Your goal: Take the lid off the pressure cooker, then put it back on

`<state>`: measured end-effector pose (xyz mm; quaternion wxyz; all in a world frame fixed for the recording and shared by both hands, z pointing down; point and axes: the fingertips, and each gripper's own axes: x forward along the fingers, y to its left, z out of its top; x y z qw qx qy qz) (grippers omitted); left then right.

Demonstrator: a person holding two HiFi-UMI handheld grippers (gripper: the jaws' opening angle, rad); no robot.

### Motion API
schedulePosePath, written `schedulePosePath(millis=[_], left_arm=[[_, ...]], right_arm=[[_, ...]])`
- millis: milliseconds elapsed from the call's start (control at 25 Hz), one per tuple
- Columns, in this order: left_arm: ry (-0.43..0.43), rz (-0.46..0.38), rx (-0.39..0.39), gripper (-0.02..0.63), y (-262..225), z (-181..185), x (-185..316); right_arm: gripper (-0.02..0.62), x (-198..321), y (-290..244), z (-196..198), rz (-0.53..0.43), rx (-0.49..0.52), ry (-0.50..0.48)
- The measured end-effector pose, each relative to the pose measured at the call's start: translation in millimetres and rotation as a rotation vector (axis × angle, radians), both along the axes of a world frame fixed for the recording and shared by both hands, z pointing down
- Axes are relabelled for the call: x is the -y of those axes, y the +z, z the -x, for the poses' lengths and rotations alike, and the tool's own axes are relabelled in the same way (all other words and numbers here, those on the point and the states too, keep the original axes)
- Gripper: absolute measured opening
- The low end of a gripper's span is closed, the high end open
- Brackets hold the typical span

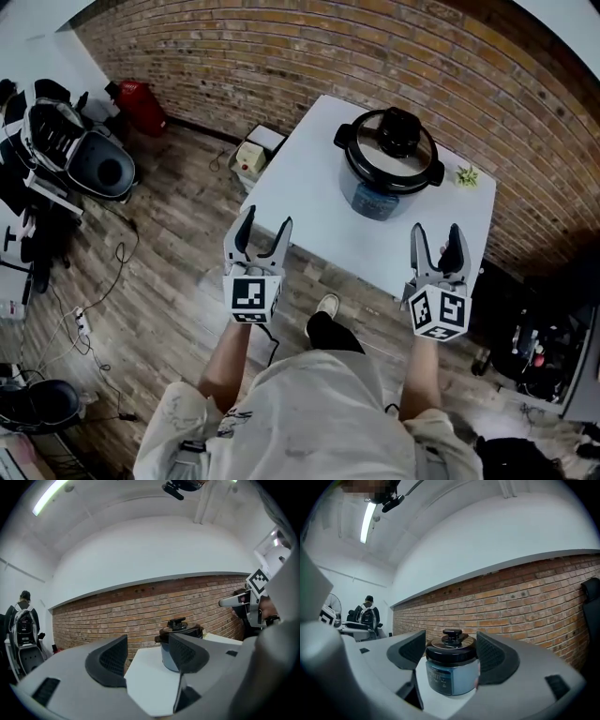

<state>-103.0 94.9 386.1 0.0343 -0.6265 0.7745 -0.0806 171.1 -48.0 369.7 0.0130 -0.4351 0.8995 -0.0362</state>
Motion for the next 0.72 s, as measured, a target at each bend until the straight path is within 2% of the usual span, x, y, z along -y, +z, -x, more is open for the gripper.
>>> schedulePosePath(millis=[360,720], left_arm=[[0.101,0.009,0.022,0.293,-14.6,21.5,119.3],[0.157,0.015,0.014,0.293,-10.4,25.1,202.5]], right_arm=[[0.337,89.7,8.3,10.5,0.022,0.011,0.069],[0.337,148.1,15.0,1.4,0.033,0.024,0.138]])
